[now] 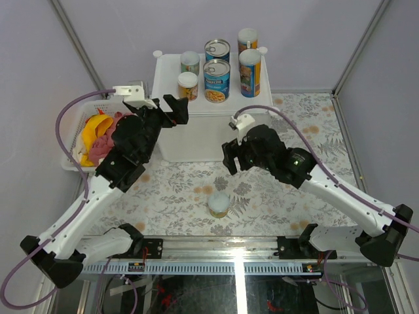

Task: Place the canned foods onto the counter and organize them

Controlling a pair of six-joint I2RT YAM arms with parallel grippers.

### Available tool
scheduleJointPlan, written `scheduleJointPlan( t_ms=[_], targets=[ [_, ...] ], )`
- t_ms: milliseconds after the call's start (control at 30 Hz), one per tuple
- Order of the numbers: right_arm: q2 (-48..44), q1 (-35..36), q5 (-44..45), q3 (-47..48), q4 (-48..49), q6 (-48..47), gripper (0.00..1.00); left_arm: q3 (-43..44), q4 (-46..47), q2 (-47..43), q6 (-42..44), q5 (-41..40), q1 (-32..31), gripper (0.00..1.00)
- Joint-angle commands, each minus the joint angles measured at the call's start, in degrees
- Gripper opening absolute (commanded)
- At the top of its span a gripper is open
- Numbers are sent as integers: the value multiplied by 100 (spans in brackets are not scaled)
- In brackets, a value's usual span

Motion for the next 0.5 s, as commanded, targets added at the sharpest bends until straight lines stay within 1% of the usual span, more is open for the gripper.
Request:
scheduleJointPlan(
  t_ms=[0,100,300,467],
  targets=[
    [-263,276,-305,-673,-110,368,80,-240,-407,-305,-334,-355,-300,100],
    [-232,484,-420,-975,-140,506,81,-347,-555,-436,-427,-474,-468,100],
    [-46,891,-671,-1233,-292,588,92,-435,-806,-642,-540,-566,-596,100],
    [-56,1061,-756,-1485,-254,665,94,-569,-941,-823,-638,-588,-632,100]
  ],
)
